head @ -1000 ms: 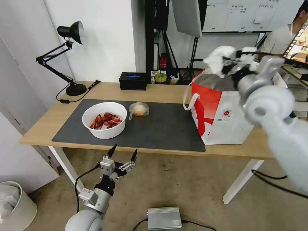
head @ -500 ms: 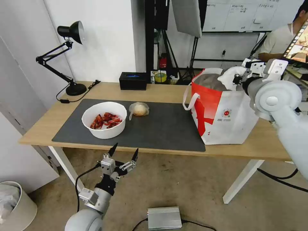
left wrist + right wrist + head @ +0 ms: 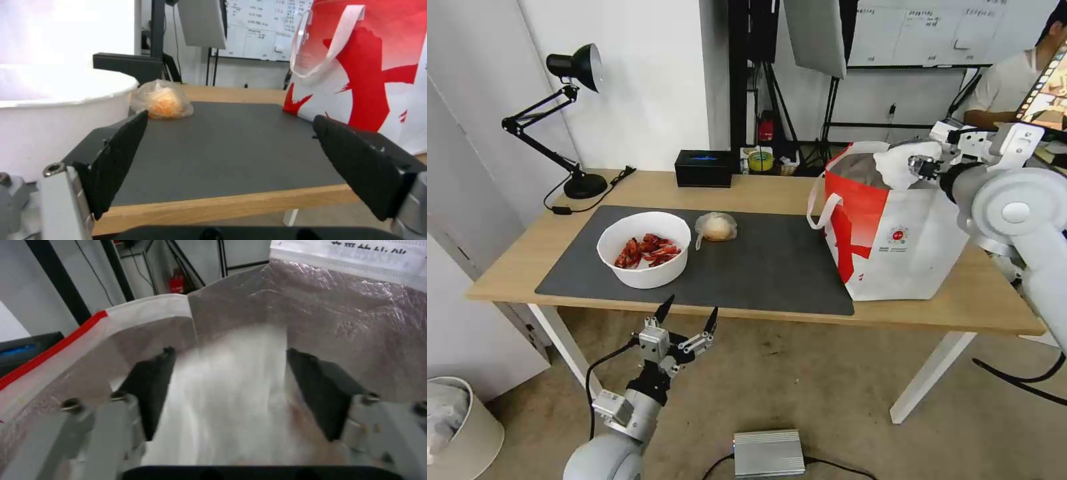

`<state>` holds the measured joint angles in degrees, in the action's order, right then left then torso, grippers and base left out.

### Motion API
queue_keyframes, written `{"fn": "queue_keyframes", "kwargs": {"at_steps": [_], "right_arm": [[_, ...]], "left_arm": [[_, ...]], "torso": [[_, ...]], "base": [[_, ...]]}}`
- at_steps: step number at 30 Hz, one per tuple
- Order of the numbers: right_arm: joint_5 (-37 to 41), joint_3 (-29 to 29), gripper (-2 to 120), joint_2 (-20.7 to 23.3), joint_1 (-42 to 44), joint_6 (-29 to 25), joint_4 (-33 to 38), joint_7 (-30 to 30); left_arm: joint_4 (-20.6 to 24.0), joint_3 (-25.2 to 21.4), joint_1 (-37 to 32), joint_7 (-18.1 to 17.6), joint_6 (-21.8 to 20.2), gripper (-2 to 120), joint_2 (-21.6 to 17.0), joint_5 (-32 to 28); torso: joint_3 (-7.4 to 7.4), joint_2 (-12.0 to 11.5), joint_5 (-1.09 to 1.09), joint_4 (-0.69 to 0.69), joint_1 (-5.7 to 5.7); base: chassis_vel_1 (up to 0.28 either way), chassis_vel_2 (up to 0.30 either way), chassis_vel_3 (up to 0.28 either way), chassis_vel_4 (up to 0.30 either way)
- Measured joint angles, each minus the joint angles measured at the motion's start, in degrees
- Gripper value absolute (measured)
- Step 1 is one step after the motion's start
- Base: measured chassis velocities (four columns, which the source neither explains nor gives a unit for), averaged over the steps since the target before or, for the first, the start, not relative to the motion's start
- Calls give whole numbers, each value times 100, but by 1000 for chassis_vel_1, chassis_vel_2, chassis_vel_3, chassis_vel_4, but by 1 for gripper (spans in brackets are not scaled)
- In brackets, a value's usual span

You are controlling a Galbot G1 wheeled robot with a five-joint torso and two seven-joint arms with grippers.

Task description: Pick up the trash from the table and place it into the takeout bag.

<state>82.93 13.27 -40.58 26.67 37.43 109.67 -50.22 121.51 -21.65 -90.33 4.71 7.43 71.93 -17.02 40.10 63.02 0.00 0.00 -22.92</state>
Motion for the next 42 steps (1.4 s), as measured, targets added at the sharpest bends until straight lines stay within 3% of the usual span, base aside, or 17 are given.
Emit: {"fn": "queue_keyframes", "kwargs": {"at_steps": [1,3,6,11,15,19,20,22,27,36,42], "right_arm": [[12,28,75,34,38,0,16,51],[21,36,78,44,51,0,25,67],[40,46,94,64,66,-1,38,144],[-6,73,100,67,82,-167,60,518],[-31,94,100,51,89,-645,221,951],[-407,177,100,91,407,-1569,648,2165],[-407,177,100,91,407,-1569,648,2165],[-991,284,100,255,1018,-1911,1057,3014],[-2278,395,100,409,2214,-2250,1582,4026],[-3728,563,100,-55,4176,-3095,1770,4341],[-4818,594,100,-765,5444,-3945,1590,4340]], "left_arm": [[7,13,0,0,-3,100,3,7],[10,15,0,0,-3,100,3,9],[23,14,-11,-2,-7,100,12,15],[65,-3,-41,-3,-8,100,22,17],[94,-41,-73,-4,-8,100,22,17],[127,-135,-116,-5,-8,100,15,15],[127,-135,-116,-5,-8,100,15,15],[141,-188,-118,-6,-5,100,-5,-26],[139,-263,-90,-7,14,100,-11,-60],[8,-350,-79,46,170,100,-4,-19],[-90,-428,-60,73,208,100,-75,-73]], "torso": [[0,0,0,0,0],[0,0,0,0,0],[0,0,0,0,0],[0,0,0,0,0],[0,0,0,0,0],[0,0,-2,2,0],[0,0,-2,2,0],[0,0,-2,1,0],[0,1,-1,-1,0],[0,0,0,0,0],[0,0,-1,0,1]], "base": [[0,0,0,0],[0,0,0,0],[0,0,0,0],[0,0,0,0],[0,0,0,0],[0,0,0,0],[0,0,0,0],[0,0,0,0],[0,0,0,0],[0,0,0,0],[0,0,0,0]]}}
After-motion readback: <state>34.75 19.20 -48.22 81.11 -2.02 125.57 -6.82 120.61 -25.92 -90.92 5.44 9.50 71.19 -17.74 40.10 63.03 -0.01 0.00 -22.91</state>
